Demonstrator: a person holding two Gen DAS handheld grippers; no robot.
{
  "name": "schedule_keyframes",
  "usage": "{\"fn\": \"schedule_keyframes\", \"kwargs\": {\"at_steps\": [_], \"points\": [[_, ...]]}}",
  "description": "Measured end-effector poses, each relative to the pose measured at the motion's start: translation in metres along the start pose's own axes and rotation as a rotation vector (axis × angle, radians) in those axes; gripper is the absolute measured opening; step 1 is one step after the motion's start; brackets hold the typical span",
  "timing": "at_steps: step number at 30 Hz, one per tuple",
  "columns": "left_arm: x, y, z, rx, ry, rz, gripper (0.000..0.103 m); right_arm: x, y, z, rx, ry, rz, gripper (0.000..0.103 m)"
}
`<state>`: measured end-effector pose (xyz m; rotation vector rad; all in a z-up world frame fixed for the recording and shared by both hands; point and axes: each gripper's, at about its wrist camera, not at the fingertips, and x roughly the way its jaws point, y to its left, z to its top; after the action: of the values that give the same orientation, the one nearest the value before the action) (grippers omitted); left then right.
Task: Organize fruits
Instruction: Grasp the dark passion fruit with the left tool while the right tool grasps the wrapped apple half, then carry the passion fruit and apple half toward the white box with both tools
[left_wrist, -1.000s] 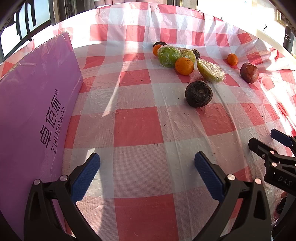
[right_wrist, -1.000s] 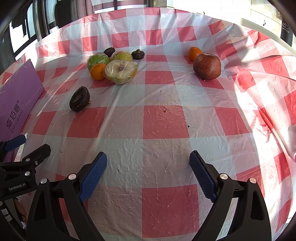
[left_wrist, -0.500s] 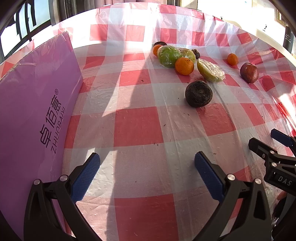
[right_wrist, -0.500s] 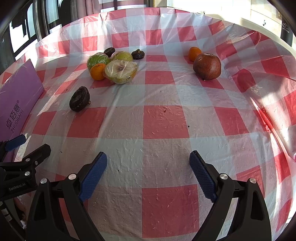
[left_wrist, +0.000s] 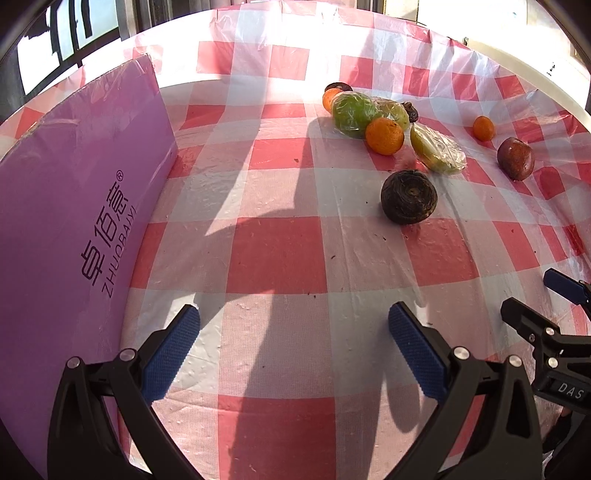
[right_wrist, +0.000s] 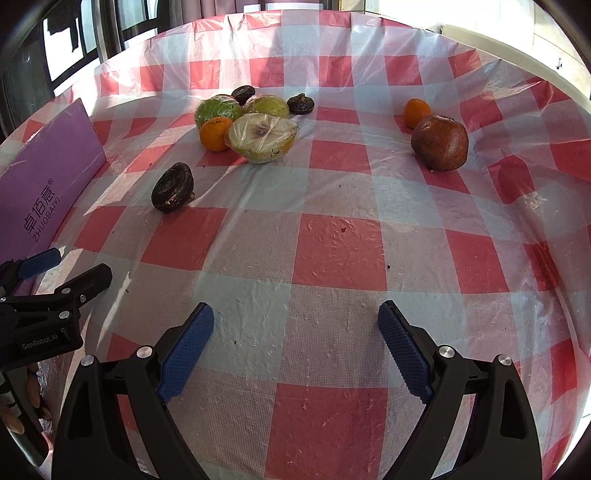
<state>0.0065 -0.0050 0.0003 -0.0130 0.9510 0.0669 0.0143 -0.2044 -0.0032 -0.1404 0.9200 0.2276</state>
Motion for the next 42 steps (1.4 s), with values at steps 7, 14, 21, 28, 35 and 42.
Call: {"fn": "schedule_keyframes", "kwargs": {"at_steps": [7, 14, 21, 28, 35, 42], "points": [[0.013, -0.037, 0.028, 0.02, 0.018, 0.034, 0.101, 0.006, -0.01, 0.01, -0.131, 0.103, 0.082, 0.087], [0.036, -0.073, 0.064, 0.087, 0.034, -0.011, 0.099, 0.008, -0.034, 0.018, -0.153, 0.133, 0.052, 0.085], [0.034, -0.079, 0.074, 0.129, 0.06, -0.095, 0.041, 0.019, -0.049, 0.056, -0.094, 0.114, 0.094, 0.071], [-0.023, -0.035, 0.037, -0.028, 0.043, -0.049, 0.041, 0.06, -0.019, 0.113, -0.073, 0.125, 0.199, 0.071], [-0.091, -0.012, -0.005, -0.065, 0.024, -0.005, 0.041, 0.095, 0.014, 0.147, -0.11, 0.133, 0.158, 0.069], [-0.097, -0.006, -0.019, -0.084, 0.043, -0.035, 0.041, 0.075, -0.001, 0.129, -0.037, 0.103, 0.164, 0.06]]}}
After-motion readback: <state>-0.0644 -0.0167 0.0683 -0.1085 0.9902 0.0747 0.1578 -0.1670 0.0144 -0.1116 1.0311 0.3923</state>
